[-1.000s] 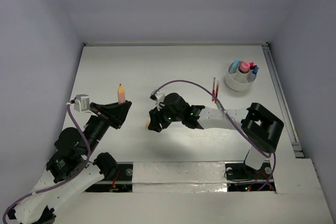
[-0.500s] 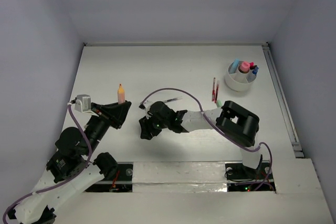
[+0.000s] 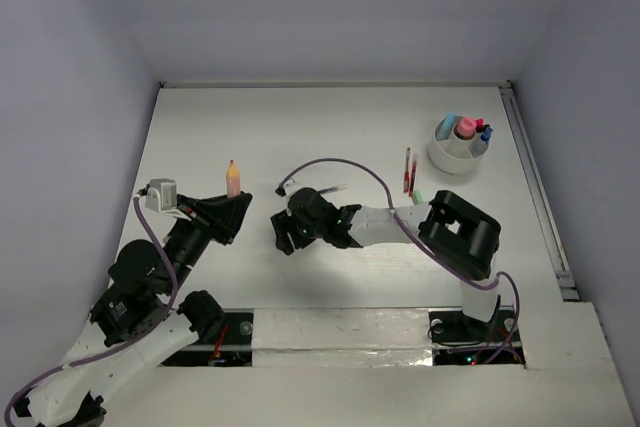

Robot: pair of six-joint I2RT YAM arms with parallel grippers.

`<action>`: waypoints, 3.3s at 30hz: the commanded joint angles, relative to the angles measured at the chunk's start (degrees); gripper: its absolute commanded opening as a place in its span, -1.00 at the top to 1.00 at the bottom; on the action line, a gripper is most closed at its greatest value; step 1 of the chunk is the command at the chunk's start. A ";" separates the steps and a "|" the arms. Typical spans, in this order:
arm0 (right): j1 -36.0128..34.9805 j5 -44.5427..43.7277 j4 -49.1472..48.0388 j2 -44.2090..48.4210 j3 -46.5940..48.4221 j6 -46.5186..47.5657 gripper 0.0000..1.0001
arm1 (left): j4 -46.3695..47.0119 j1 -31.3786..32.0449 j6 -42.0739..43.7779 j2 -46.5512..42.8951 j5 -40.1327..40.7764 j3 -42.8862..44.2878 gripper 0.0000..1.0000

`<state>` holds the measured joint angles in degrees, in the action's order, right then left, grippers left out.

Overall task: Sort the stationery into containers
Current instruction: Move the pen cap to the center of the board, then close the pen cap on the pen.

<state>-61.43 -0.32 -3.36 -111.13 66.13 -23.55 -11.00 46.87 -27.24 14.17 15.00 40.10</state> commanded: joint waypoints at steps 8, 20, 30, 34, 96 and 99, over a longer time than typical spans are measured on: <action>1.40 -8.99 10.47 -1.19 4.79 -0.26 -0.70 | 2.39 0.06 0.53 1.12 -0.59 -0.37 1.00; 4.11 -15.15 13.82 3.54 -0.37 -2.11 -0.66 | 2.48 0.06 0.53 1.12 -0.85 -0.54 1.00; 11.33 -16.21 11.53 11.19 -7.76 -0.36 -0.74 | 2.74 0.06 0.44 1.65 -1.12 -0.63 1.00; 11.33 -8.86 9.95 13.04 -8.64 -0.35 -0.78 | 3.09 0.06 0.44 2.00 -1.21 -0.72 1.00; 11.86 -8.47 14.16 4.51 2.87 10.02 0.27 | 2.57 0.06 1.14 1.29 -1.29 -0.19 1.00; 11.86 -9.79 14.60 6.45 1.46 10.10 0.26 | 2.74 0.06 1.14 1.47 -1.47 -0.28 1.00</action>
<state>-49.91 -6.59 11.46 -109.19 68.60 -13.34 -10.98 46.87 -27.03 15.53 13.98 39.77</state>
